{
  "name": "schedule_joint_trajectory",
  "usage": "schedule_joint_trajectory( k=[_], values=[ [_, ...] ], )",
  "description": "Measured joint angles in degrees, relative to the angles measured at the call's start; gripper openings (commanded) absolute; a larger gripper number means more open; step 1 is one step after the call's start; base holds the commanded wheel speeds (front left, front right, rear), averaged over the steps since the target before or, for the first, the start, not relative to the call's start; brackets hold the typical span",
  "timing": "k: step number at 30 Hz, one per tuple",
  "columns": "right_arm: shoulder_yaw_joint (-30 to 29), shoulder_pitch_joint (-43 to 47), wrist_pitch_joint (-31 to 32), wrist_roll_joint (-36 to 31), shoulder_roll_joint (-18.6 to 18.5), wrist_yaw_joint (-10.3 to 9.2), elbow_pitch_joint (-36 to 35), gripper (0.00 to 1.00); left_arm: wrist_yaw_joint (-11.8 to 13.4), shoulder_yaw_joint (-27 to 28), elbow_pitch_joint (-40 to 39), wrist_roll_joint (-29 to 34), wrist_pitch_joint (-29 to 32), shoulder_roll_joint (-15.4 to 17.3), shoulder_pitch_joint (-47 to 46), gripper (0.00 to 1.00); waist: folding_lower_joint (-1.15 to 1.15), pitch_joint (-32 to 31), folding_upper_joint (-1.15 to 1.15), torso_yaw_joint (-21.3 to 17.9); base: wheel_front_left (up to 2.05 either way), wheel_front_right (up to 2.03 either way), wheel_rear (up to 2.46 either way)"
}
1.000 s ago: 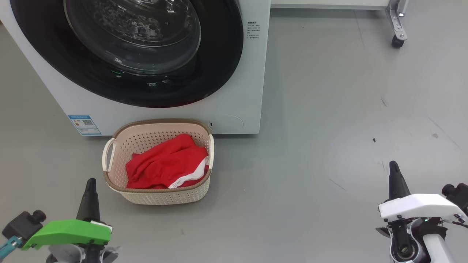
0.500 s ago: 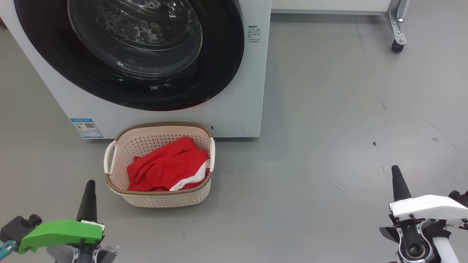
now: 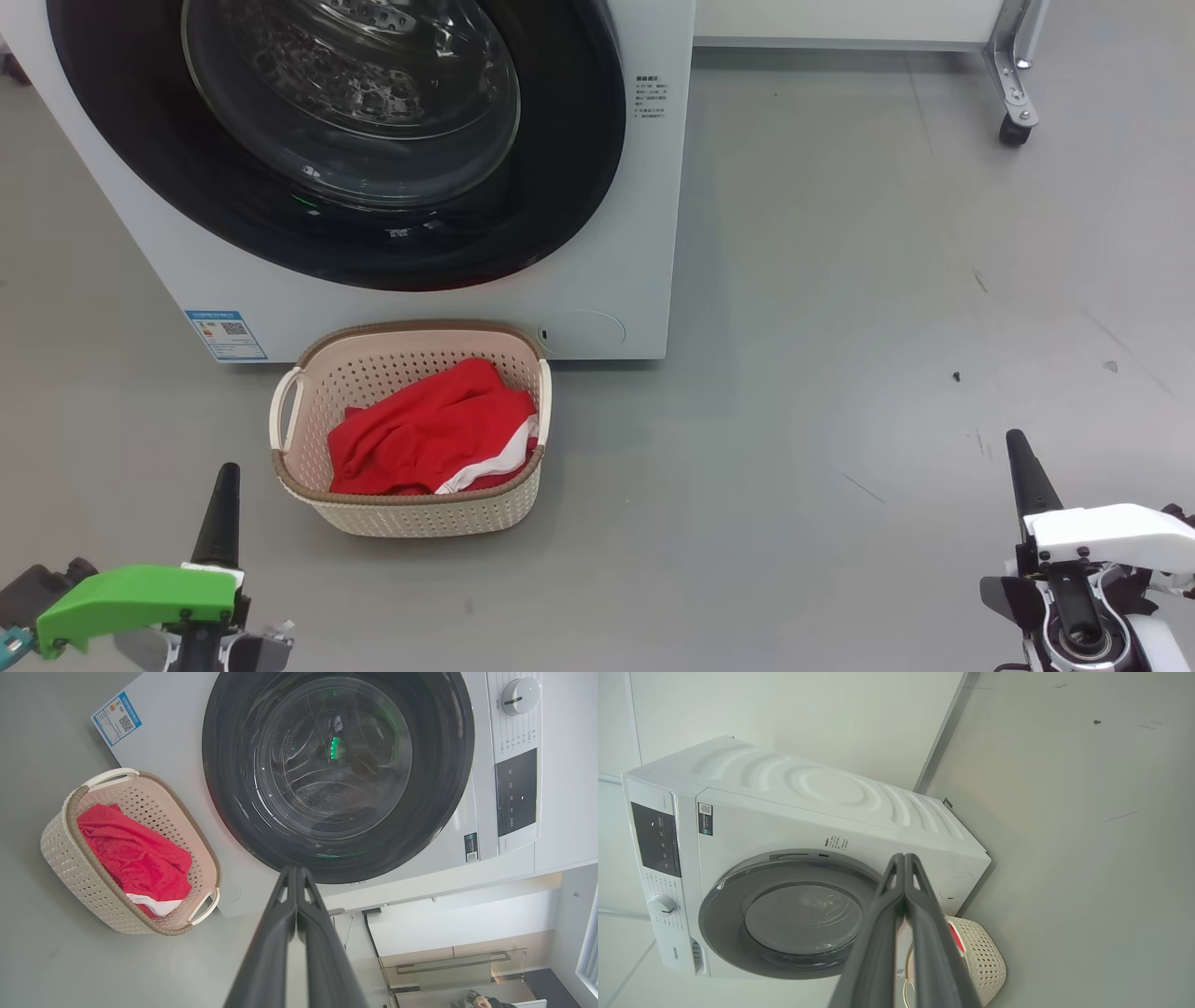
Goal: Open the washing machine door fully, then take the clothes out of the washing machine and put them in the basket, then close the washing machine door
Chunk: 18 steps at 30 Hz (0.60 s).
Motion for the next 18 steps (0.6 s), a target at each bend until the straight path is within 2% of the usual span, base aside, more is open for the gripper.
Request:
schedule_joint_trajectory(
  k=[18],
  values=[
    [-2.2,-0.1,3.0,13.3,-0.1,1.25,1.1,0.00,0.0,1.4,0.0,-11.2,3.2,0.0,0.0,0.00,0.00,-1.0,0.00,0.2,0.00,0.00,0.00]
  ],
)
